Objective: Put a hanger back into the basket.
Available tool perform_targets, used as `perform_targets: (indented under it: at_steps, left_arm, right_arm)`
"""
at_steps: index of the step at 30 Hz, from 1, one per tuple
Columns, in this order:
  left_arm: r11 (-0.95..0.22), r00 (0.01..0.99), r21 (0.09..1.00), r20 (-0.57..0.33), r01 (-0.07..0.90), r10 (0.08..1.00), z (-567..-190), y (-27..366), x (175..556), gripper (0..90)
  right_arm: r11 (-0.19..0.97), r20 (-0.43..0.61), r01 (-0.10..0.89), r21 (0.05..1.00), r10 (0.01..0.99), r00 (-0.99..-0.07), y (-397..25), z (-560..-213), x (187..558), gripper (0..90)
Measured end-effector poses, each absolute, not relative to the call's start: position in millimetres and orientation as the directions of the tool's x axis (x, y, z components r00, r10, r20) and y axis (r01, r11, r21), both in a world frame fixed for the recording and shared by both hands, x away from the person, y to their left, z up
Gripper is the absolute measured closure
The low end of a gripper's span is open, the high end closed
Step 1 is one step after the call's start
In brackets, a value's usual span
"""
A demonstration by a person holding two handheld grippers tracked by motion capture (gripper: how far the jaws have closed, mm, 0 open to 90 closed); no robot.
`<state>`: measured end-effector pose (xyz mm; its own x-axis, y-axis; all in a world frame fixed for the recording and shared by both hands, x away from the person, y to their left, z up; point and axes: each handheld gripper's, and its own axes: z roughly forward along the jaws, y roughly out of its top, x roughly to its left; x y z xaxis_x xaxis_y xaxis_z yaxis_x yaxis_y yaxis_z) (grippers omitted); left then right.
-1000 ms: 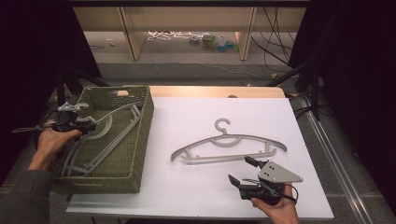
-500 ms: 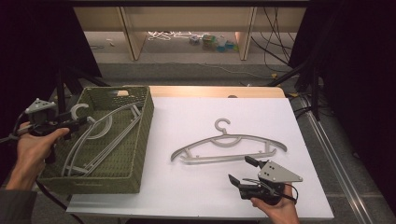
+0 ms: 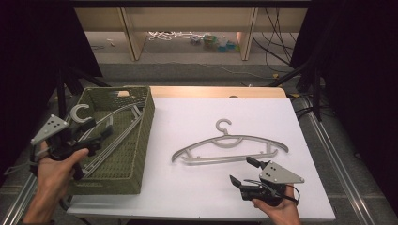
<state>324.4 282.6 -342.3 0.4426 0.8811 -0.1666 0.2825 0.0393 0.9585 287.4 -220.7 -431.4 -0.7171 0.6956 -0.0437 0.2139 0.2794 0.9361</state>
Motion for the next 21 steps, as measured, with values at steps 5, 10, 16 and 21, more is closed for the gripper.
perform_targets:
  at_steps: [5,10,16,21]
  left_arm:
    - [-0.018,0.509,0.964,-0.124,0.264,0.852,-356.3,252.5,314.3,25.5]
    - [-0.046,0.546,0.959,-0.119,0.280,0.829,-367.0,234.1,309.8,23.1]
    - [-0.063,0.558,0.957,-0.110,0.282,0.822,-375.5,226.5,308.3,24.7]
    - [-0.061,0.572,0.964,-0.102,0.260,0.814,-381.3,222.9,303.6,24.8]
  right_arm:
    - [0.283,-0.059,0.198,0.939,0.696,-0.716,-221.0,-431.3,287.9,19.8]
    - [0.274,-0.030,0.221,0.936,0.689,-0.724,-220.8,-430.6,286.3,19.6]
    - [0.273,-0.035,0.216,0.937,0.692,-0.721,-221.1,-431.2,286.2,19.6]
    - [0.276,-0.034,0.216,0.937,0.687,-0.726,-220.8,-430.5,285.9,19.5]
